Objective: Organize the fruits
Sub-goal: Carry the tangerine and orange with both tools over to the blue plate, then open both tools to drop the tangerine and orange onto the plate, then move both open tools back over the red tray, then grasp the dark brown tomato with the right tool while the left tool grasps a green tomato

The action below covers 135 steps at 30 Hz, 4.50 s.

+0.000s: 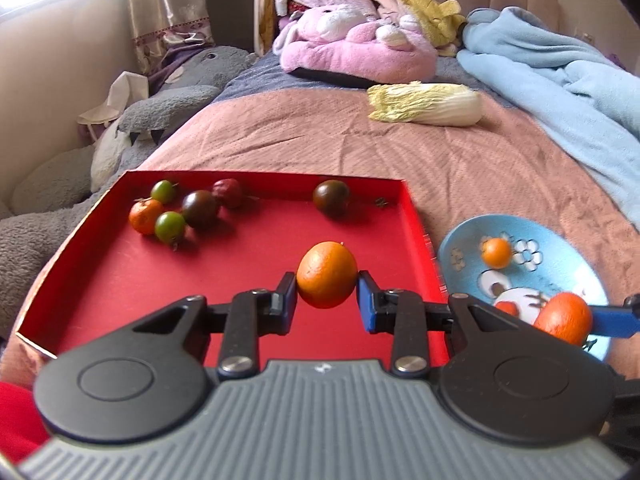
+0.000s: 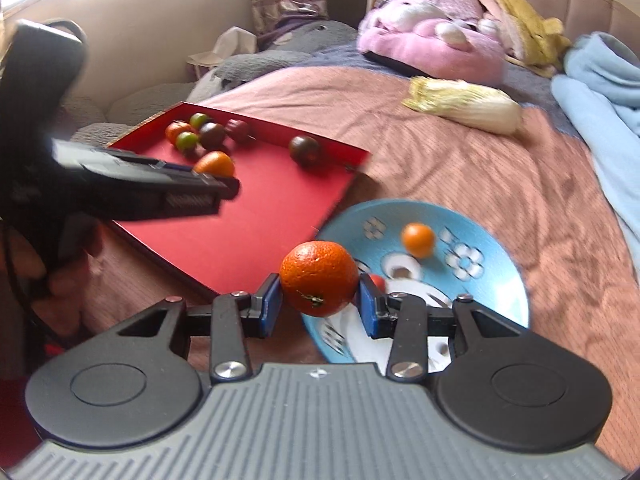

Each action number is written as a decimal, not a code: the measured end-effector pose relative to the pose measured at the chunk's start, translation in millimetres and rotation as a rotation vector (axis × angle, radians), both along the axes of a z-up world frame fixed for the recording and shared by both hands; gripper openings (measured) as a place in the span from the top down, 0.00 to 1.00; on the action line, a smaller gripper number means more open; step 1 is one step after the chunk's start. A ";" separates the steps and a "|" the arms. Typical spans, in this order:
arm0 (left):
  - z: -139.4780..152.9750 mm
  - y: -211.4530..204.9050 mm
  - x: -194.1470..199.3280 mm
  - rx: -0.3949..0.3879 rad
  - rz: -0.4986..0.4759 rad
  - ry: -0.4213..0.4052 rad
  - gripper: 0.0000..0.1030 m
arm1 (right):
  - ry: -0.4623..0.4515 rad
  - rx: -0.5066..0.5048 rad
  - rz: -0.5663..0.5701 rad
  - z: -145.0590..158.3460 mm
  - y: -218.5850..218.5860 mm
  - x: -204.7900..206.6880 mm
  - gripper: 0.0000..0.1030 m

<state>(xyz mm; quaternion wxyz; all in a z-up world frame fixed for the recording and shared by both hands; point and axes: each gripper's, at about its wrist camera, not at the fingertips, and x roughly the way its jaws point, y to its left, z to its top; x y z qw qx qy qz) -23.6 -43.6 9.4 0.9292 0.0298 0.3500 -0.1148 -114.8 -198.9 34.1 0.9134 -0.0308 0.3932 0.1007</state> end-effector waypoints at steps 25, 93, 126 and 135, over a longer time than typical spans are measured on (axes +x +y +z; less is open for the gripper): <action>-20.5 -100.4 15.4 0.012 -0.289 0.027 0.66 | 0.094 -0.036 -0.144 -52.9 -57.6 17.7 0.55; -3.2 31.4 24.2 -0.015 0.110 -0.026 0.44 | -0.006 0.024 -0.003 -21.9 21.1 36.0 0.19; -29.3 79.1 94.6 0.088 0.404 0.109 0.43 | 0.059 0.049 0.013 -66.1 77.0 232.0 0.43; -32.8 87.0 114.2 0.079 0.409 0.162 0.41 | 0.070 0.067 0.016 -73.3 76.9 241.1 0.43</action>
